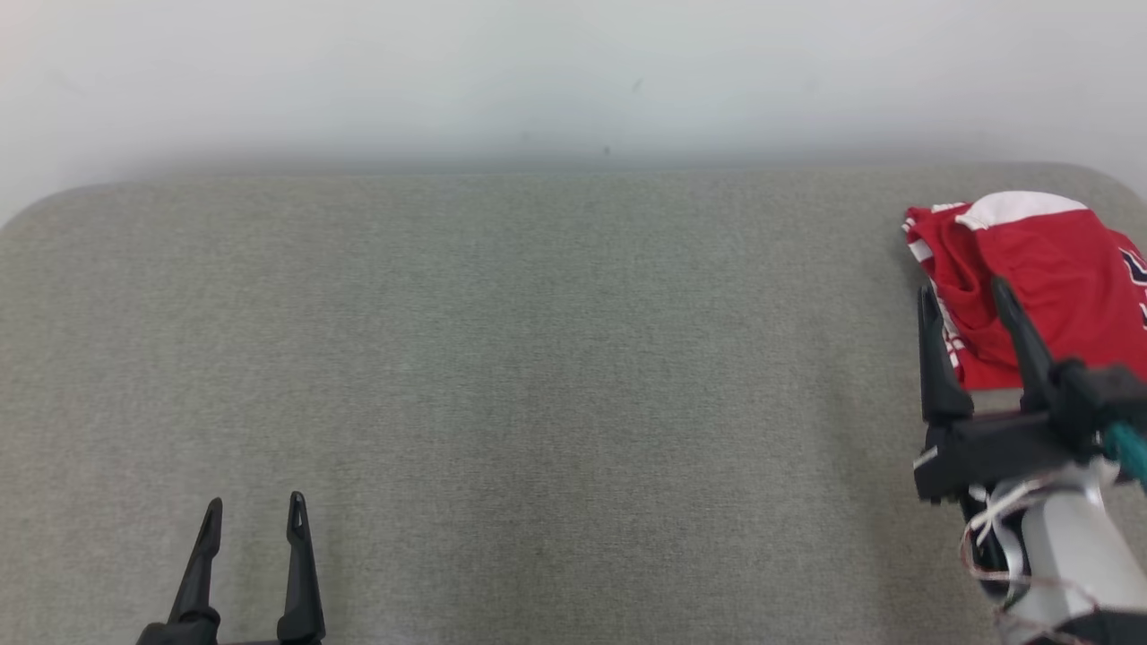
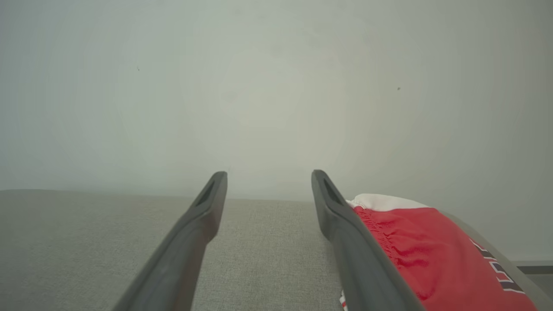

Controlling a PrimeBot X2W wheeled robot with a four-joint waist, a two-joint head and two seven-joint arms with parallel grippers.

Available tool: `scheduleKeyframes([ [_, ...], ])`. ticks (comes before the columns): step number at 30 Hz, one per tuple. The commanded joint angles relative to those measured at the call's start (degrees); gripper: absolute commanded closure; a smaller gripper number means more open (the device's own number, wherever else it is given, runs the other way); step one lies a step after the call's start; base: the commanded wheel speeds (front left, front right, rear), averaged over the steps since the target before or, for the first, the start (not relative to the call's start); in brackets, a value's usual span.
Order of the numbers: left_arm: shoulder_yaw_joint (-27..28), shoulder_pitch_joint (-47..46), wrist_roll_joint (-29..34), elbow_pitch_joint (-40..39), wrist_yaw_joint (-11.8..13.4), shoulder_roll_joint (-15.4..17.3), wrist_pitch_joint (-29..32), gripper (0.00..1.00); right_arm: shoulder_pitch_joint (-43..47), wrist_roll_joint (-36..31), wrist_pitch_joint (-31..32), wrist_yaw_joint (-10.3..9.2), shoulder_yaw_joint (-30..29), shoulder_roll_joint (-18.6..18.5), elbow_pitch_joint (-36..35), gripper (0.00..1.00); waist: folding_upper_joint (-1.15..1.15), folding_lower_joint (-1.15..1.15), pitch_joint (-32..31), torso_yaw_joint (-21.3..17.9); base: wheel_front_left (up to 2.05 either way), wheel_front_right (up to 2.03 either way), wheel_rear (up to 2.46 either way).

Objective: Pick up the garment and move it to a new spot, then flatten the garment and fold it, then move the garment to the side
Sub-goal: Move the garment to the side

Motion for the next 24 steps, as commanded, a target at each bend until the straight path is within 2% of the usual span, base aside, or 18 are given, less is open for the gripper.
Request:
scheduleKeyframes([
  [1,-0.01,0.26,0.02,0.1,0.15,0.0,-0.13,0.0,3.66,-1.71,0.02,-0.11,-1.62,1.81,-3.74,0.0,0.01,0.01,-1.25,1.62,0.0,0.0,0.0],
  [6,-1.02,0.91,2.11,0.44,-0.14,-0.01,-0.13,0.0,12.34,-4.65,0.02,-0.11,-4.31,7.41,-13.31,0.0,0.01,0.01,-2.29,2.66,0.0,0.0,0.0],
  [10,-1.5,1.53,2.83,0.87,0.1,-0.01,-0.13,0.0,17.83,-6.07,0.02,-0.11,-4.69,9.75,-18.11,0.0,0.01,0.01,-3.21,3.09,0.0,0.0,0.0],
  [19,-2.05,2.96,3.42,1.67,0.35,0.0,-0.13,0.0,27.24,-7.76,0.02,-0.11,-3.88,11.54,-21.27,0.0,0.01,0.01,-5.6,3.25,0.0,0.0,0.0],
  [24,-2.81,3.93,3.05,2.31,0.99,0.01,-0.13,0.0,29.79,-5.5,0.02,-0.11,-3.65,11.55,-20.96,0.0,0.01,0.01,-6.41,2.72,0.0,0.0,0.0],
])
